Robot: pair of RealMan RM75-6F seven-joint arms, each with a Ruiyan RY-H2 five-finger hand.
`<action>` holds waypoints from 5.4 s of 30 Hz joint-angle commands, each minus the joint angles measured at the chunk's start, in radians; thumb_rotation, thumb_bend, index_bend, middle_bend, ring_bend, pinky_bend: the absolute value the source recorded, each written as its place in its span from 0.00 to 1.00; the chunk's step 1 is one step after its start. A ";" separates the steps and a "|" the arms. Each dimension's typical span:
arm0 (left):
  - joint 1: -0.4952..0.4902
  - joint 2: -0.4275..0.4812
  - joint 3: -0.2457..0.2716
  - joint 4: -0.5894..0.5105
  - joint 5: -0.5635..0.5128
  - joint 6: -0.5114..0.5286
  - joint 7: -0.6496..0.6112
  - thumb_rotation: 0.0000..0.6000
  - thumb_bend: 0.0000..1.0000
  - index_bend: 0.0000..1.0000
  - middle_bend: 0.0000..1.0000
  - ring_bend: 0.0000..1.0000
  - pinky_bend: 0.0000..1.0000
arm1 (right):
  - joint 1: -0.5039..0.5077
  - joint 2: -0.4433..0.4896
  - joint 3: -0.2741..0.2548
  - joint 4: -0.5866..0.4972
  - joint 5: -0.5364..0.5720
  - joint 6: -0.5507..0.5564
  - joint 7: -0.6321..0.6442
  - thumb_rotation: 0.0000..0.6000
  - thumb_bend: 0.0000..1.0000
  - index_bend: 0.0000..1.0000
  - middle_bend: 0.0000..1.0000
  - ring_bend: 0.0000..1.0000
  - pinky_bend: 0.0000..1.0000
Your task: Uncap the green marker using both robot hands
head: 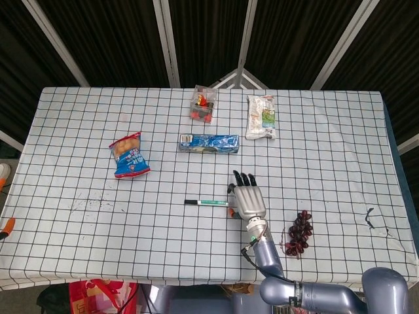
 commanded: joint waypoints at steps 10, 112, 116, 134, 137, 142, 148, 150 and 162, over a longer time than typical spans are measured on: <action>-0.007 -0.016 -0.005 0.039 -0.024 -0.026 -0.016 1.00 0.44 0.00 0.00 0.00 0.01 | 0.050 -0.059 0.005 0.076 0.044 -0.002 -0.022 1.00 0.30 0.46 0.04 0.04 0.04; -0.157 -0.144 -0.008 -0.215 0.142 -0.058 0.271 1.00 0.44 0.02 0.00 0.00 0.01 | 0.121 0.111 0.058 -0.296 -0.007 0.060 0.036 1.00 0.48 0.79 0.04 0.08 0.04; -0.174 -0.167 -0.010 -0.248 0.142 -0.070 0.330 1.00 0.44 0.03 0.00 0.00 0.01 | 0.167 0.082 0.080 -0.298 0.031 0.072 -0.002 1.00 0.48 0.79 0.04 0.08 0.04; -0.259 -0.345 -0.031 -0.142 0.166 -0.102 0.334 1.00 0.44 0.23 0.08 0.00 0.01 | 0.298 0.017 0.136 -0.197 0.099 0.040 0.010 1.00 0.48 0.80 0.04 0.08 0.04; -0.270 -0.375 -0.038 -0.116 0.182 -0.089 0.314 1.00 0.44 0.25 0.09 0.00 0.01 | 0.309 0.016 0.135 -0.197 0.105 0.045 0.011 1.00 0.48 0.80 0.04 0.08 0.04; -0.283 -0.416 -0.044 -0.075 0.209 -0.064 0.300 1.00 0.44 0.30 0.11 0.00 0.01 | 0.324 0.013 0.132 -0.198 0.113 0.053 0.010 1.00 0.48 0.80 0.04 0.08 0.04; -0.292 -0.434 -0.038 -0.072 0.213 -0.066 0.324 1.00 0.44 0.34 0.12 0.00 0.01 | 0.335 0.013 0.127 -0.203 0.122 0.061 0.013 1.00 0.48 0.80 0.04 0.08 0.04; -0.295 -0.438 -0.036 -0.071 0.215 -0.065 0.329 1.00 0.44 0.36 0.12 0.00 0.01 | 0.336 0.014 0.126 -0.205 0.123 0.065 0.016 1.00 0.48 0.80 0.04 0.08 0.04; -0.315 -0.476 -0.036 -0.064 0.220 -0.069 0.356 1.00 0.44 0.42 0.15 0.00 0.01 | 0.339 0.031 0.117 -0.218 0.128 0.076 0.035 1.00 0.48 0.80 0.04 0.08 0.04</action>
